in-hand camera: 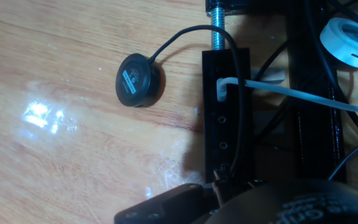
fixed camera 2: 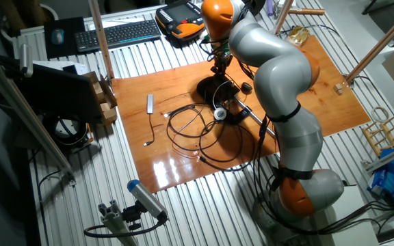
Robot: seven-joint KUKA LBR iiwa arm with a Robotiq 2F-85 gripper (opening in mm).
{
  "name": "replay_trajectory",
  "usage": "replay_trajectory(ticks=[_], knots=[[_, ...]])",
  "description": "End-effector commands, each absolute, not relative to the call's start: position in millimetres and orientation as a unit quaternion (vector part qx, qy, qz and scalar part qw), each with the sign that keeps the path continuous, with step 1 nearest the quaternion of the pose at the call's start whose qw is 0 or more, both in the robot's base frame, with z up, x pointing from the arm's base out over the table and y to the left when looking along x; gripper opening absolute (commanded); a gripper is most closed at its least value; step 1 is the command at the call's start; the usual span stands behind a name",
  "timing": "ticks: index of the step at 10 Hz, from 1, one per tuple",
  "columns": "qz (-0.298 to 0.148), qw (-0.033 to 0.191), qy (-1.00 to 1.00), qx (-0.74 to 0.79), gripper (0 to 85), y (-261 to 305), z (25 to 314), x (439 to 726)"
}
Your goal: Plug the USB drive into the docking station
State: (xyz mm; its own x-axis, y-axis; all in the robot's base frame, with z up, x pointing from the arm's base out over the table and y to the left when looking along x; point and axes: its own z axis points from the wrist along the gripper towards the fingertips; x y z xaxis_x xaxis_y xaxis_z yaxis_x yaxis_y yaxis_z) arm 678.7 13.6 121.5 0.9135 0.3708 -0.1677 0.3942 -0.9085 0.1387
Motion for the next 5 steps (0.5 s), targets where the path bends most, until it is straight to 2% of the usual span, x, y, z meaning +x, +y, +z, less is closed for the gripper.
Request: replay_trajectory(ticks=[1, 5], knots=[[-0.069, 0.085, 0.195, 0.975, 0.0, 13.6, 121.0, 678.6], [-0.071, 0.083, 0.187, 0.976, 0.0, 12.9, 119.5, 678.0]])
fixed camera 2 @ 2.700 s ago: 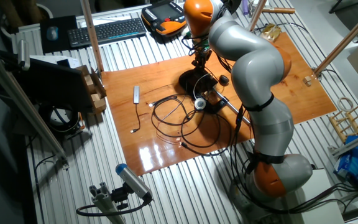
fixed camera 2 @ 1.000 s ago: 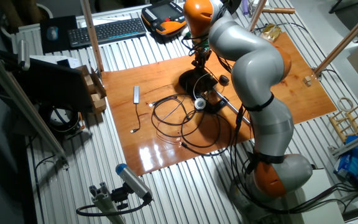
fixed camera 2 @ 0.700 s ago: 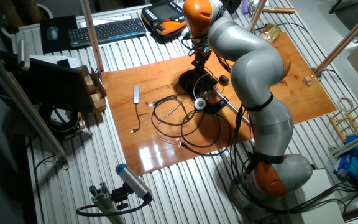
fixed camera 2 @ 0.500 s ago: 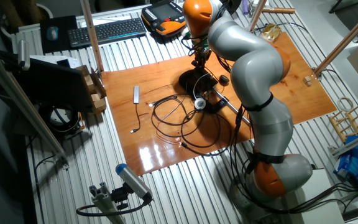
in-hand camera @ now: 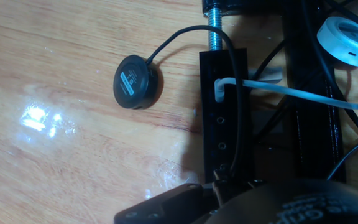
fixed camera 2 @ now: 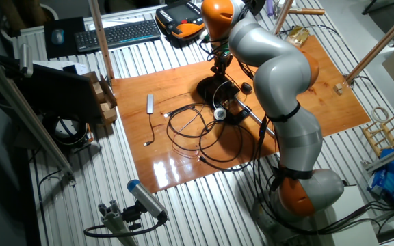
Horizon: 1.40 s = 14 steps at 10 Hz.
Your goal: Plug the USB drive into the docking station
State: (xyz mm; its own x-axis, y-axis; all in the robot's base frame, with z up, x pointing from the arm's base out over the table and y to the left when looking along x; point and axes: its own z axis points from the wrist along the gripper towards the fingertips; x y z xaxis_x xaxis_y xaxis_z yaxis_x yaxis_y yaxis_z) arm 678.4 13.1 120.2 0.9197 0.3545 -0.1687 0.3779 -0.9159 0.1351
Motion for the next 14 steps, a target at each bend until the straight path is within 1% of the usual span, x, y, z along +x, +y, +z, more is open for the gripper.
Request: replay_trajectory(ticks=[1, 8, 14], knots=[[-0.071, 0.083, 0.187, 0.976, 0.0, 12.8, 119.4, 678.0], [-0.076, 0.087, 0.197, 0.974, 0.0, 12.1, 119.1, 677.2], [-0.072, 0.091, 0.201, 0.973, 0.0, 12.3, 120.4, 678.9]])
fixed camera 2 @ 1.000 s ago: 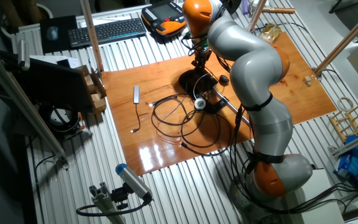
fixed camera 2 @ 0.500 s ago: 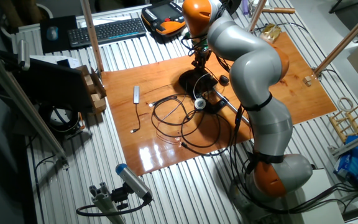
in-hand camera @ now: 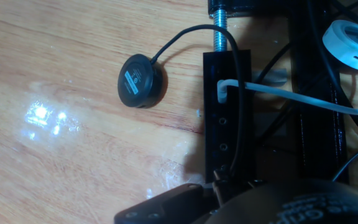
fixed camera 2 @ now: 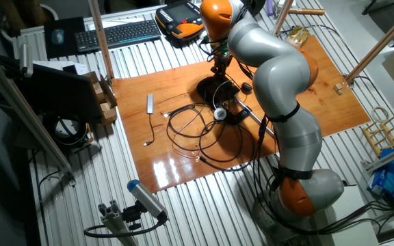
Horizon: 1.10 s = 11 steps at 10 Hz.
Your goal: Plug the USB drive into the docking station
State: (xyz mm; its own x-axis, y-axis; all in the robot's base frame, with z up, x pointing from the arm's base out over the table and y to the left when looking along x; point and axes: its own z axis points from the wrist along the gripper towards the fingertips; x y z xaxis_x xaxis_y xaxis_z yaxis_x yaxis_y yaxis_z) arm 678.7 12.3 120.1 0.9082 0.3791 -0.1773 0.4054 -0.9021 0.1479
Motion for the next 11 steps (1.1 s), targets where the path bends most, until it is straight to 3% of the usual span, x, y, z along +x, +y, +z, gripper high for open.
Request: replay_trajectory(ticks=[1, 11], knots=[[-0.072, 0.09, 0.202, 0.973, 0.0, 12.3, 119.9, 679.1], [-0.07, 0.09, 0.205, 0.972, 0.0, 12.4, 121.1, 678.4]])
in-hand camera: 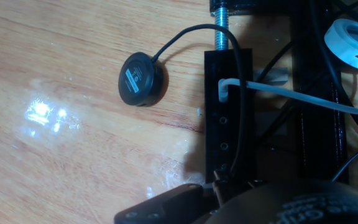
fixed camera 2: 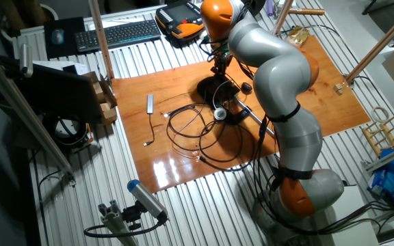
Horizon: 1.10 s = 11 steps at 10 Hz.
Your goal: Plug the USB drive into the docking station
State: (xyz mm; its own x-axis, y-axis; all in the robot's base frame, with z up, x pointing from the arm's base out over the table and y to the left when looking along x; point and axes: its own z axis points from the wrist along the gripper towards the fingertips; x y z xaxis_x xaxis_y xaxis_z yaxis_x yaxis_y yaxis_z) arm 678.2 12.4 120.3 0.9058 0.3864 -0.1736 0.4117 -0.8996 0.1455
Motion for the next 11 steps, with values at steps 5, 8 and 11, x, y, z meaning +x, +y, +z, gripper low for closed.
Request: replay_trajectory(ticks=[5, 8, 11], knots=[[-0.071, 0.088, 0.205, 0.972, 0.0, 12.7, 121.0, 678.1], [-0.072, 0.089, 0.195, 0.974, 0.0, 13.7, 122.4, 678.6], [-0.071, 0.089, 0.186, 0.976, 0.0, 12.4, 126.0, 679.1]])
